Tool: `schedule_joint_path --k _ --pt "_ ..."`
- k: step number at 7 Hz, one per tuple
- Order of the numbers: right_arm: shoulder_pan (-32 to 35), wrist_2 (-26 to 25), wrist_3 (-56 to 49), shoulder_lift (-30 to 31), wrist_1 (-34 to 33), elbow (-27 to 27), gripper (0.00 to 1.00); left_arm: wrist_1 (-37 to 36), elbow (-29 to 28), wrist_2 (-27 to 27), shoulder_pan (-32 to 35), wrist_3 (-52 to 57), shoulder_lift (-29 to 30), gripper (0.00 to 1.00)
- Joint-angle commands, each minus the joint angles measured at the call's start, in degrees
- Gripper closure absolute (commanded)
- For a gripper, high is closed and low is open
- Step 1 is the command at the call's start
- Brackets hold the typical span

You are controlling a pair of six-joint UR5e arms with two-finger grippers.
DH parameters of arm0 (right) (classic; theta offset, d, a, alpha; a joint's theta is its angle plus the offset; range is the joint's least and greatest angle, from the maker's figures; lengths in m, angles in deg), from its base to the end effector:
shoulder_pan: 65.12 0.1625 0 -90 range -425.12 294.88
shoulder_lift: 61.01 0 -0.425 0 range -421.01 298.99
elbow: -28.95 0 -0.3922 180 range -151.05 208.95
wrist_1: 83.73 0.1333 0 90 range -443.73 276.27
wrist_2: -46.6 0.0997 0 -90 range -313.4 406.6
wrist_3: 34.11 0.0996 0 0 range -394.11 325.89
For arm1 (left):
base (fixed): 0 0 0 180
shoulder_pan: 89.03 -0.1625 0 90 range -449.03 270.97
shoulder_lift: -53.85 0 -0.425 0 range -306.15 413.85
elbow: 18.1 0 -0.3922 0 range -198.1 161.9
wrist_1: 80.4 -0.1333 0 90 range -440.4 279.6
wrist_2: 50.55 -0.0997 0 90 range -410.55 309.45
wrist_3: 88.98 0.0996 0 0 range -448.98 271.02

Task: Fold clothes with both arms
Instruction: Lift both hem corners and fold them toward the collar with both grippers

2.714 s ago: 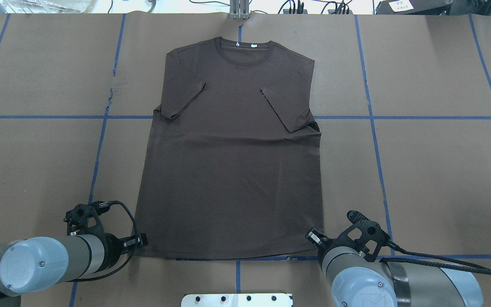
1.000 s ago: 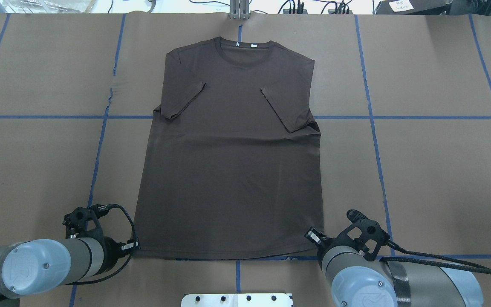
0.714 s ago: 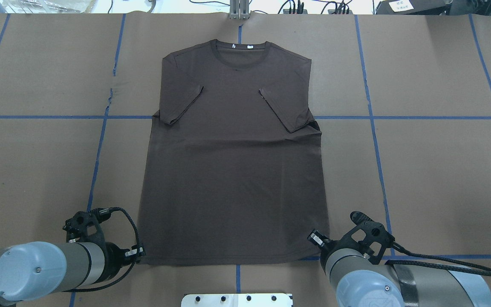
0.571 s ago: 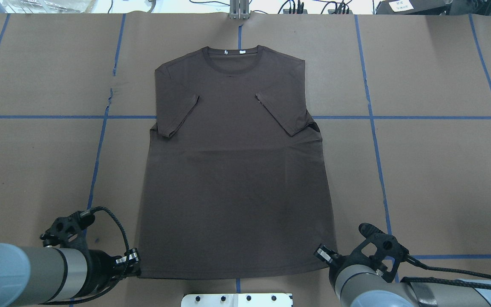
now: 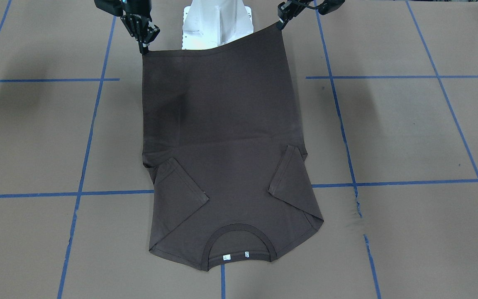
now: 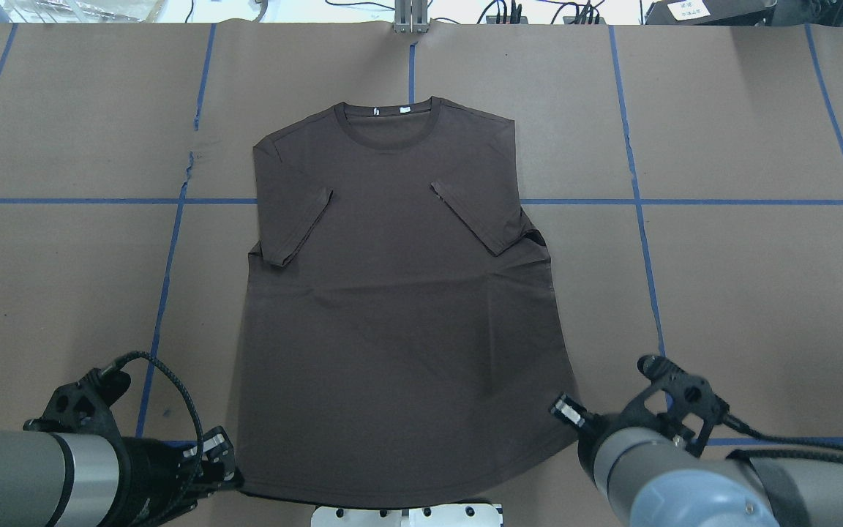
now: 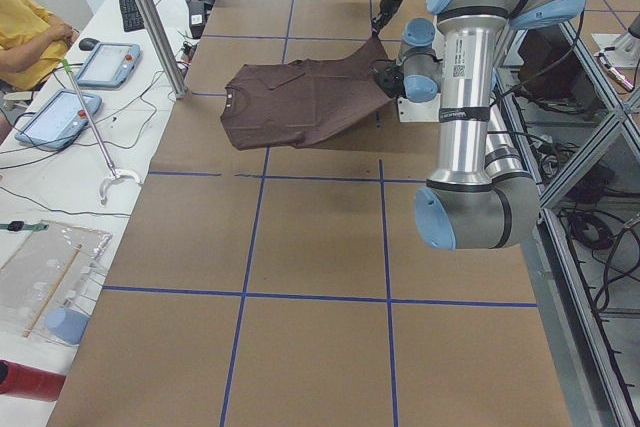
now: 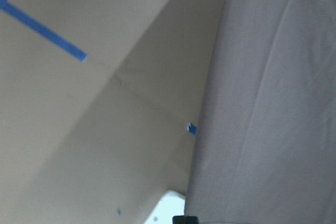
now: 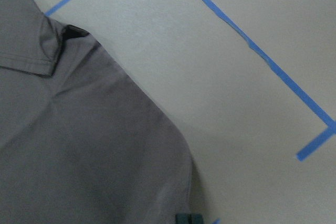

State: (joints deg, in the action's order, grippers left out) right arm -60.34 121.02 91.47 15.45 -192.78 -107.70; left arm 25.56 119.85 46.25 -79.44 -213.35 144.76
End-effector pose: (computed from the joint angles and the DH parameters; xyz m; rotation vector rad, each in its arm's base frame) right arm -0.4178 -0.1955 0.2420 0.0629 -0.7767 0.7670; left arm 0.3709 -0.1859 0.2439 -0.3520 1.1005 -0.6149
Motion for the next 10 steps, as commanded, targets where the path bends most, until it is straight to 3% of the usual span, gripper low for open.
schedule_joint_path --k 1,3,5,6,8,10 --pt "12.4 4.4 -11.4 -8.8 0.8 7.3 1.00 -1.0 -5.9 0.0 10.4 13.5 5.6 1.00" --pt "23.9 12.4 -23.0 -15.1 8.7 21.2 1.00 -0.4 -19.0 3.3 24.0 28.5 12.8 1.00" --pt "29.2 15.4 -29.3 -17.6 26.4 39.1 1.00 6.0 -36.8 4.5 30.0 31.2 22.4 1.00" --pt "32.0 17.8 -29.9 -22.6 34.2 50.9 1.00 11.5 -39.0 4.6 32.0 31.3 22.4 1.00" --pt "38.3 23.2 -35.0 -26.1 34.6 56.7 1.00 12.1 -40.6 4.3 32.5 32.0 22.5 1.00" --pt "38.6 23.3 -35.4 -30.7 34.7 64.4 1.00 12.4 -44.3 4.1 33.5 37.6 22.5 1.00"
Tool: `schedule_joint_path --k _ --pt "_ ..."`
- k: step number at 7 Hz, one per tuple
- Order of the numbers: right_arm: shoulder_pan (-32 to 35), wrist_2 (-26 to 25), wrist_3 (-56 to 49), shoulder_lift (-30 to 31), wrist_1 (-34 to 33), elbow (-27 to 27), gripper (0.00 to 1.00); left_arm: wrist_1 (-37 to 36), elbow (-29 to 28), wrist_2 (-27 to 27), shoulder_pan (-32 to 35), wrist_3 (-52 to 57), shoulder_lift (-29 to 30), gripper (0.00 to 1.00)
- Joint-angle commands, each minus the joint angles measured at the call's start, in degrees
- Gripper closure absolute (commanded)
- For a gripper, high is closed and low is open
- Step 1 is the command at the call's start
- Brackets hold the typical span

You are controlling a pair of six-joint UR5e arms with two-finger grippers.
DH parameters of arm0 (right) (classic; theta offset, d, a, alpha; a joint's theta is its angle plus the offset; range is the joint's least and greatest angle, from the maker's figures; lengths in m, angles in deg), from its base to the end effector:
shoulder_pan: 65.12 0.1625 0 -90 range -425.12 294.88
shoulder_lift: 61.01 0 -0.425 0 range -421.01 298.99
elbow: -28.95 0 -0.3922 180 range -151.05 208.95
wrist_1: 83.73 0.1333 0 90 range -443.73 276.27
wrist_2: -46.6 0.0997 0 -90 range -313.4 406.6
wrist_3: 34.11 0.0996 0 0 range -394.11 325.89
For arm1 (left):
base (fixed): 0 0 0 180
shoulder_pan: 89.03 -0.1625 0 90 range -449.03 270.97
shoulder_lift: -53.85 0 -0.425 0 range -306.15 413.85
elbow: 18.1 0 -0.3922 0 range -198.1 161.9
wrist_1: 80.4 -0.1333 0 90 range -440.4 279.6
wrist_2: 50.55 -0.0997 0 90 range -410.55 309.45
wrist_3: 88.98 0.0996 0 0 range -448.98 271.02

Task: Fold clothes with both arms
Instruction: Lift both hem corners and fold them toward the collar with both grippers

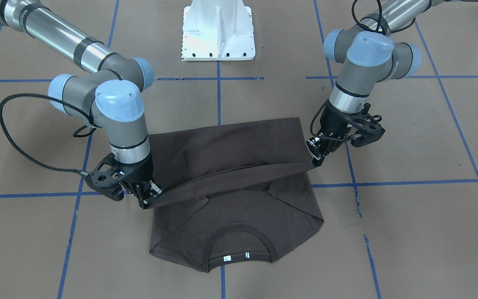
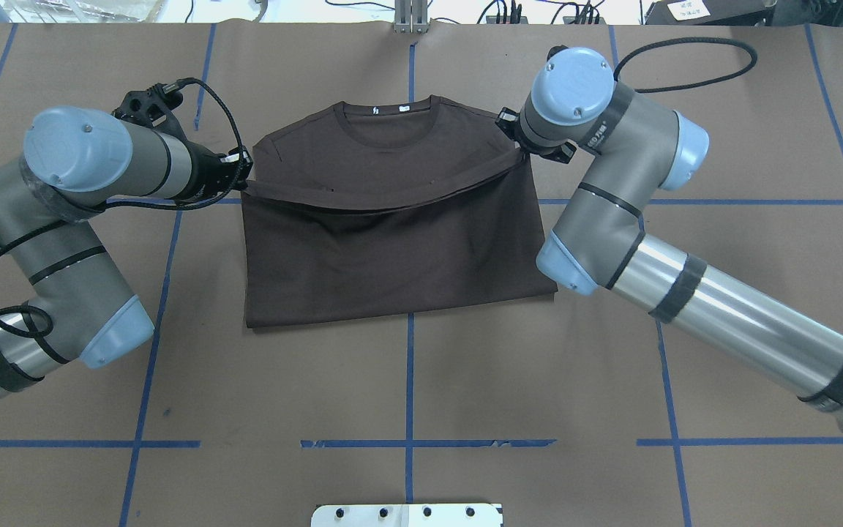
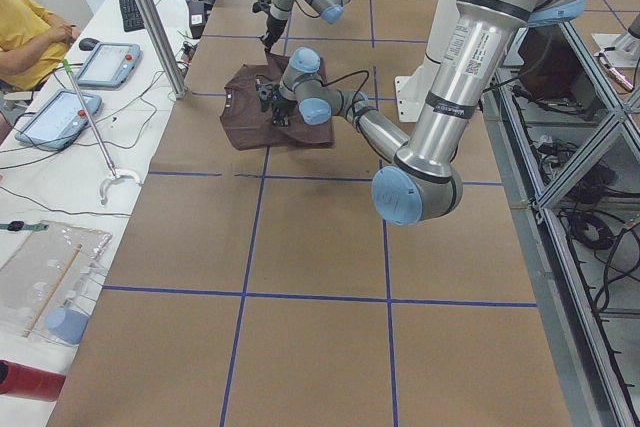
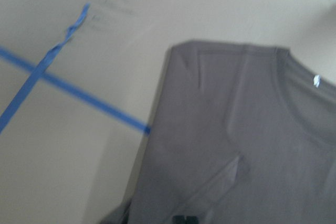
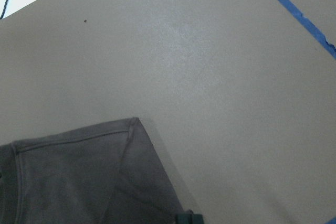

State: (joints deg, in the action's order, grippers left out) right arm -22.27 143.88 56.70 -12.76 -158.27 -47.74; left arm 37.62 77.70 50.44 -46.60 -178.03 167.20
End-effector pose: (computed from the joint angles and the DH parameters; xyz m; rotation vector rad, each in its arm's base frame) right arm -0.4811 -0.6109 0.2948 0.1650 -0.7730 0.6743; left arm 0.4006 -0.5210 0.3309 0.2074 1.0035 -0.5651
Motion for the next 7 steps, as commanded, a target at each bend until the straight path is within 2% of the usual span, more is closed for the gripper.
schedule_joint_path --k 1,3,4,7 --pt "0.6 0.4 -1.0 -2.9 0.2 4.7 1.00 2.0 -3.5 -0.1 0.6 2.4 0.0 1.00" --pt "1.1 0.3 -3.3 -4.7 0.2 7.8 1.00 6.5 -7.5 -0.2 0.7 2.4 0.1 1.00" --pt "1.3 0.2 -3.4 -5.8 0.2 9.6 1.00 7.2 -9.0 -0.2 1.3 2.9 0.4 1.00" --pt "1.5 -0.2 -5.2 -6.1 0.2 10.7 1.00 7.6 -11.5 -0.2 2.0 3.6 2.8 1.00"
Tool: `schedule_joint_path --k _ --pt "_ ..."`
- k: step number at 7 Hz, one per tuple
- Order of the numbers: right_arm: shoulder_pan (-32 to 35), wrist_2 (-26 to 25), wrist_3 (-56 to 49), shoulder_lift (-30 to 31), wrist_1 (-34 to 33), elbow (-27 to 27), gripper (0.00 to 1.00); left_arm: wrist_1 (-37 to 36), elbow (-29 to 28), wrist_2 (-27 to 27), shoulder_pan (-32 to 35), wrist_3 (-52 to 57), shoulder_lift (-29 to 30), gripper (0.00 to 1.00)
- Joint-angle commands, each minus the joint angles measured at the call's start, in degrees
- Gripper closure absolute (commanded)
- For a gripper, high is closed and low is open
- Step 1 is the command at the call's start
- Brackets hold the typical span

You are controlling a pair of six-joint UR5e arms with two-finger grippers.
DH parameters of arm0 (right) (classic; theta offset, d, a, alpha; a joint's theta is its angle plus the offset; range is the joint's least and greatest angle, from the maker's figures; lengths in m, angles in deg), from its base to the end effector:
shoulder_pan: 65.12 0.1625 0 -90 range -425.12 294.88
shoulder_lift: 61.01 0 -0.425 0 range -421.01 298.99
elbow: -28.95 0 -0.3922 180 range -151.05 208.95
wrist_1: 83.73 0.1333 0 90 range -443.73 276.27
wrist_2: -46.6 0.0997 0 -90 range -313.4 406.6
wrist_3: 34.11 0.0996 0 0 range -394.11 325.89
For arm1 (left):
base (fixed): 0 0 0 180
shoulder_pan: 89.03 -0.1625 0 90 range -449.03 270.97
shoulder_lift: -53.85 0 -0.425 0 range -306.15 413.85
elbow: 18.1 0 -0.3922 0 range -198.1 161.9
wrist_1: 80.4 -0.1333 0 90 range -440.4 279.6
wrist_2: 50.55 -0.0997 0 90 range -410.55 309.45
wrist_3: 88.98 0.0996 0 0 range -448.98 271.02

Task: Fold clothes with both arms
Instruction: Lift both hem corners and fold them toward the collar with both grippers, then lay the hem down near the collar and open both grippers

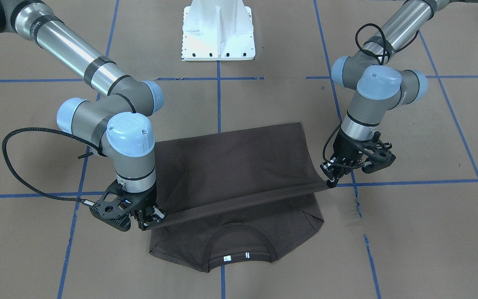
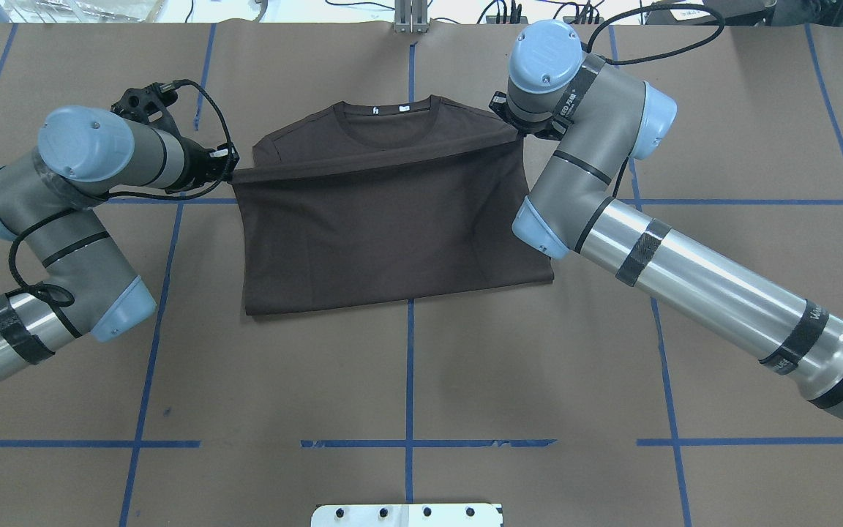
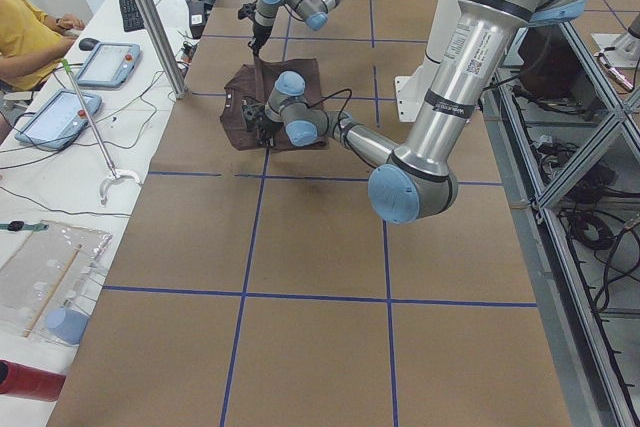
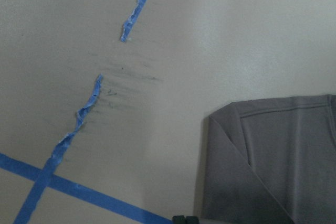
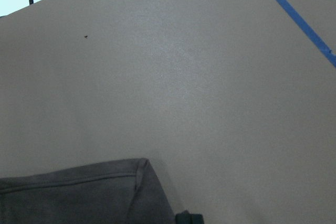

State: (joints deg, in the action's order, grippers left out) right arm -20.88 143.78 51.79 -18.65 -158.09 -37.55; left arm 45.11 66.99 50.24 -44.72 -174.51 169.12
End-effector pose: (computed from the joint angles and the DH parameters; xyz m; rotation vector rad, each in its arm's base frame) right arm -0.4973 -0.6529 0.3006 0.1772 -0.6937 0.6275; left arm 0.4108 -0.5613 0.3827 0.2470 0.9698 -0.5456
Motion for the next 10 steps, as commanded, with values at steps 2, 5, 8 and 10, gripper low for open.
schedule_joint_path --k 2,5,8,10 --pt "0.1 -0.1 -0.3 -0.9 -0.1 0.8 1.00 0.2 -1.9 -0.1 0.5 0.1 1.7 1.00" --pt "1.0 -0.1 -0.3 -1.1 0.0 1.0 1.00 2.0 -3.4 0.0 2.8 5.1 2.2 1.00" --pt "0.8 -0.1 -0.6 -1.9 0.0 3.0 1.00 2.0 -4.0 0.0 2.8 5.2 2.4 1.00" --pt "0.8 -1.0 -0.6 -2.1 0.1 3.1 0.66 2.1 -6.7 0.0 2.7 5.4 4.2 0.90"
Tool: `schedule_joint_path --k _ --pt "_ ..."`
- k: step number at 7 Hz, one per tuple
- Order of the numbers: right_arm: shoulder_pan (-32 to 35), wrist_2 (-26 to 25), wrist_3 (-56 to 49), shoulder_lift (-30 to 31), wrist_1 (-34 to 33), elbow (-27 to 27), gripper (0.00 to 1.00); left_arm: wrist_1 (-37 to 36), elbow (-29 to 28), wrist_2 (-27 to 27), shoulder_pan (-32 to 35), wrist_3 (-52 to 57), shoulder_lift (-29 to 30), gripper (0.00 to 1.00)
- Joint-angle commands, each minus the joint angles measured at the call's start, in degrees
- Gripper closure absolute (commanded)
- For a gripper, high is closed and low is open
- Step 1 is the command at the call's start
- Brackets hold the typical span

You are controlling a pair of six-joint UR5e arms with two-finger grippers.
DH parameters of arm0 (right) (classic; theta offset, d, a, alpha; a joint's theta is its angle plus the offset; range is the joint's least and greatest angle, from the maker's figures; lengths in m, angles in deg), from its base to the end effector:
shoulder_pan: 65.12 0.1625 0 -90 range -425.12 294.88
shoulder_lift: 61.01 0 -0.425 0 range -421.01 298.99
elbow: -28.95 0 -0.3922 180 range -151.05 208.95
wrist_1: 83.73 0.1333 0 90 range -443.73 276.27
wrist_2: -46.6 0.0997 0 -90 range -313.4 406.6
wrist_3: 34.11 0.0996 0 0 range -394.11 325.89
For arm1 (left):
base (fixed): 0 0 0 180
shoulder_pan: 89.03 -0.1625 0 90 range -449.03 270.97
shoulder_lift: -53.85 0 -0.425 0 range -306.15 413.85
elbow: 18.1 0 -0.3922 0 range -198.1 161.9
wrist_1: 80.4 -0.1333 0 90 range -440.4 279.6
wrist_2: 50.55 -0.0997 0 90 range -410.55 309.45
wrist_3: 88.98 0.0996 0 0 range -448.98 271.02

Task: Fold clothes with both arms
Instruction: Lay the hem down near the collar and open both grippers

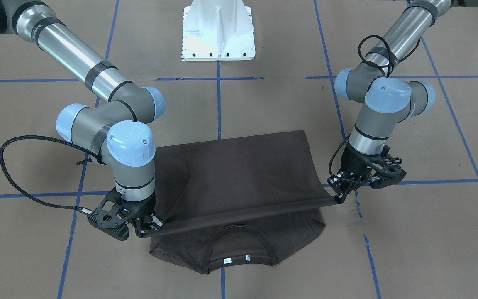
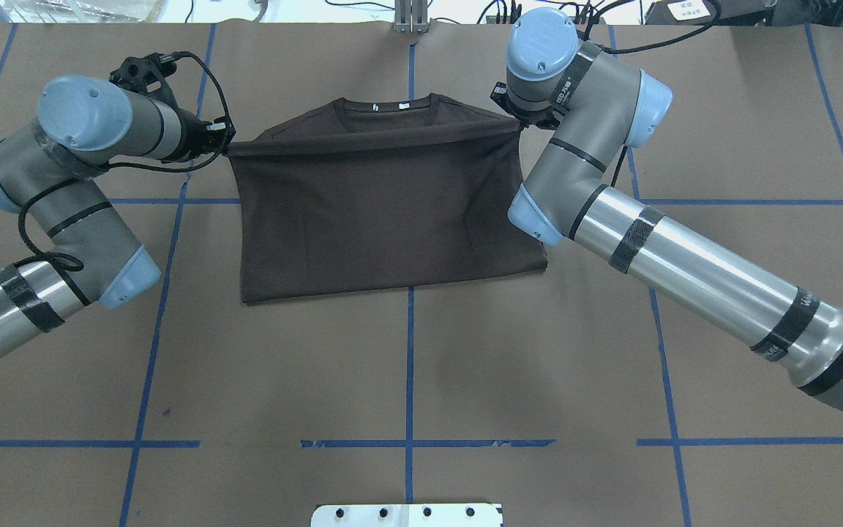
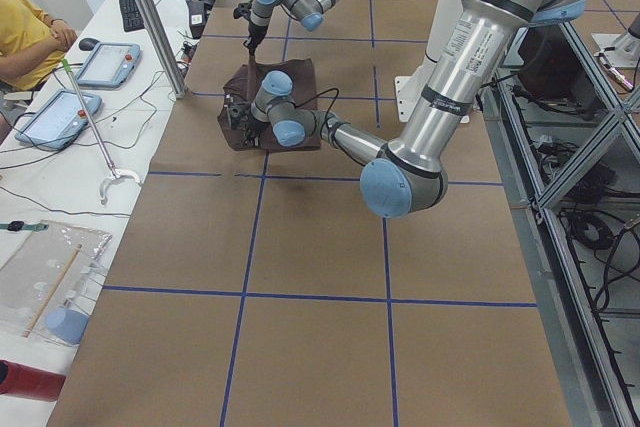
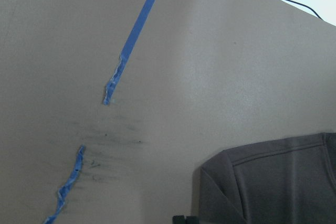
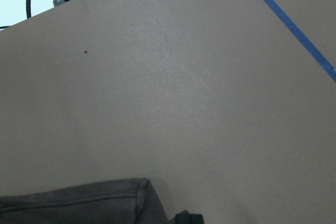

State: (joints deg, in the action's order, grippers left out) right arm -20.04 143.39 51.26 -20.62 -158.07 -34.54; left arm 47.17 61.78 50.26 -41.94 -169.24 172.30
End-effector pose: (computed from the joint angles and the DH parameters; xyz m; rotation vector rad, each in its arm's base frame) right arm -0.4959 -0.6694 0.2987 0.1839 -0.6729 0.6377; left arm 0.4006 -0.5993 0.3851 0.3139 0.9488 -0.5055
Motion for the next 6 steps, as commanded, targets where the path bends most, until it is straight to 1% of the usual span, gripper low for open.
schedule_joint_path --k 1,2,3,4,5,6 --pt "-0.2 -1.1 0.0 -0.7 1.9 1.1 0.58 0.1 -1.6 0.0 0.0 0.1 0.9 0.86" --pt "-0.3 -1.1 0.0 -1.4 4.4 3.4 0.53 0.6 -2.2 0.0 0.0 0.1 0.9 0.79" --pt "-0.2 -1.1 0.0 -1.4 5.1 3.5 0.47 2.7 -2.4 0.0 0.1 0.1 0.5 0.75" --pt "-0.1 -0.7 0.9 -1.4 5.1 0.3 0.46 5.5 -1.8 0.3 0.2 -0.3 0.6 0.72" --pt "-0.6 1.1 1.7 1.8 4.6 -5.3 0.43 5.8 -1.4 0.3 0.1 -0.3 0.3 0.71" --pt "-2.5 2.4 4.1 9.1 4.7 -14.4 0.41 5.8 -1.4 0.3 0.0 -0.3 0.0 0.69"
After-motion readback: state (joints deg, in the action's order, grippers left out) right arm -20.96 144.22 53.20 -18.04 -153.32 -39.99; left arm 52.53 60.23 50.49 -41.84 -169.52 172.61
